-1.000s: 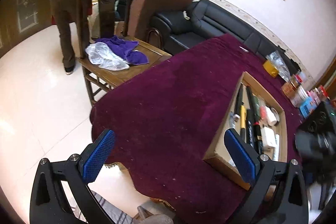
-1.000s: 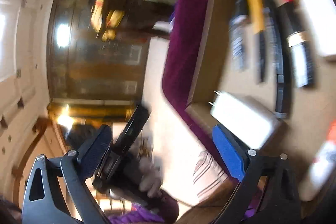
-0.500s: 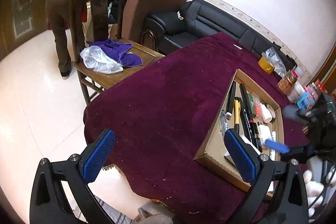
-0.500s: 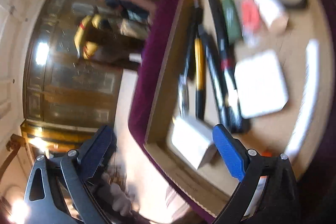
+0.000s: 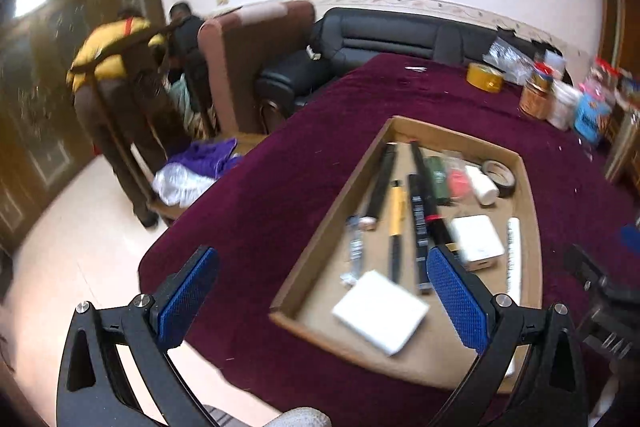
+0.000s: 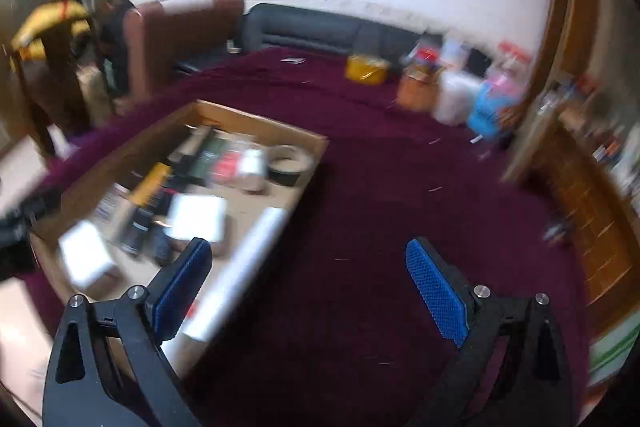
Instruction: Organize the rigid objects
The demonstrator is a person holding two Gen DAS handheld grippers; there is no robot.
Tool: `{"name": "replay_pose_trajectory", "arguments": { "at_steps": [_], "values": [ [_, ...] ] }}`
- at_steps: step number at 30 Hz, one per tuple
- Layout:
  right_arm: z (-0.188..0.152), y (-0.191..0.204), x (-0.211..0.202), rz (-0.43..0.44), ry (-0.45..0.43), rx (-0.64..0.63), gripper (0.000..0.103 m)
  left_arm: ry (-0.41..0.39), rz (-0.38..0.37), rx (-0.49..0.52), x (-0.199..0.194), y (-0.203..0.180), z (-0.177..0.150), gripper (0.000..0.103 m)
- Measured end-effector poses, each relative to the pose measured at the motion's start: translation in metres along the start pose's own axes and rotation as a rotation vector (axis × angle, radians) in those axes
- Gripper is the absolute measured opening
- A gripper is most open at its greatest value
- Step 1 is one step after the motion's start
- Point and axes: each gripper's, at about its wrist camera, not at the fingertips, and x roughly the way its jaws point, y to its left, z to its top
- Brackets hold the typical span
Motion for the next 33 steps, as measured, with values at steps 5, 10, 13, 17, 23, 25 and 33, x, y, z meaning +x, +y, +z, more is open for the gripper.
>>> {"name": "replay_pose_trajectory", "arguments": {
  "at_steps": [5, 10, 13, 17, 23, 25, 33],
  "values": [
    [-0.010, -0.012, 0.007, 0.068, 0.060, 0.016, 0.099, 0.057, -0.015, 0.052, 0.005, -0.039, -0.003, 0.102],
    [-0.028, -0.021, -0.003, 0.097, 0.054, 0.032, 0.099, 0.085, 0.000, 0.064, 0.002, -0.054, -0.007, 0.101],
    [-0.032, -0.023, -0.004, 0.107, 0.055, 0.035, 0.099, 0.086, 0.009, 0.064, -0.001, -0.059, -0.008, 0.101],
    [-0.034, -0.023, -0.004, 0.115, 0.056, 0.034, 0.099, 0.098, -0.005, 0.062, -0.001, -0.063, -0.007, 0.101],
    [-0.033, -0.020, -0.001, 0.109, 0.069, 0.035, 0.099, 0.116, -0.029, 0.065, 0.003, -0.066, -0.009, 0.101],
    [-0.032, -0.018, 0.000, 0.107, 0.075, 0.036, 0.099, 0.124, -0.040, 0.063, 0.005, -0.065, -0.010, 0.101],
    [-0.029, -0.007, 0.005, 0.096, 0.097, 0.018, 0.099, 0.149, -0.073, 0.036, 0.015, -0.054, -0.011, 0.101]
  ]
}}
